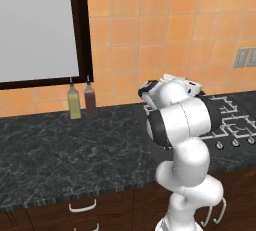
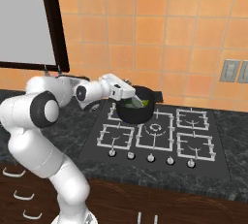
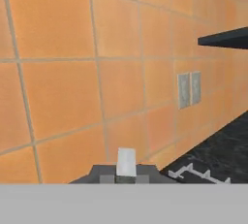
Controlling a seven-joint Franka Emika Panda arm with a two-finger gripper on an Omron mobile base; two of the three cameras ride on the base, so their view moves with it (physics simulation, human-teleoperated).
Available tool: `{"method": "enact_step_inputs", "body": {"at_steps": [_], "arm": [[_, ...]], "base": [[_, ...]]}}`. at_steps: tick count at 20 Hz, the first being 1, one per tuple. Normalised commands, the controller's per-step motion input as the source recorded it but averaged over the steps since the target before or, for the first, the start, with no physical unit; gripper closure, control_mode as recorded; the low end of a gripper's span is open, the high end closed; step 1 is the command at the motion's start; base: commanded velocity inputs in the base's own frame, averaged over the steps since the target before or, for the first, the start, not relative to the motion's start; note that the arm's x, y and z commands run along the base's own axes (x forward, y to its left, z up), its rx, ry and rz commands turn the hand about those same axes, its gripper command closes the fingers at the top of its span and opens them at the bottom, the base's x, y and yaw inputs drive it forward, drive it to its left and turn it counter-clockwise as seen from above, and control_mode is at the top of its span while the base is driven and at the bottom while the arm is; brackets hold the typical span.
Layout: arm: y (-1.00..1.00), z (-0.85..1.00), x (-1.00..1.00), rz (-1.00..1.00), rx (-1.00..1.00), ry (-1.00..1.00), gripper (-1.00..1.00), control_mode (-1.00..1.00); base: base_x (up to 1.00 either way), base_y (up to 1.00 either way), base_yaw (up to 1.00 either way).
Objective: Put the broccoli and lemon wedge in the pot. Retrieve the spatula and lightly stir the vegetables in the pot.
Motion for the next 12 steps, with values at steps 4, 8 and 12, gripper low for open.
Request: {"method": "enact_step_inputs", "body": {"at_steps": [4,8,12], "arm": [[0.34,0.63,-0.41,-0.18,0.09,0.28,1.0,-1.0],[0.26,0.62,0.0,-0.2,0.13,0.31,1.0,-1.0],[0.62,0.08,0.59,-0.09,0.07,0.04,1.0,-1.0]], "base": [[0.0,0.0,0.0],[0.0,0.0,0.0],[0.0,0.0,0.0]]}}
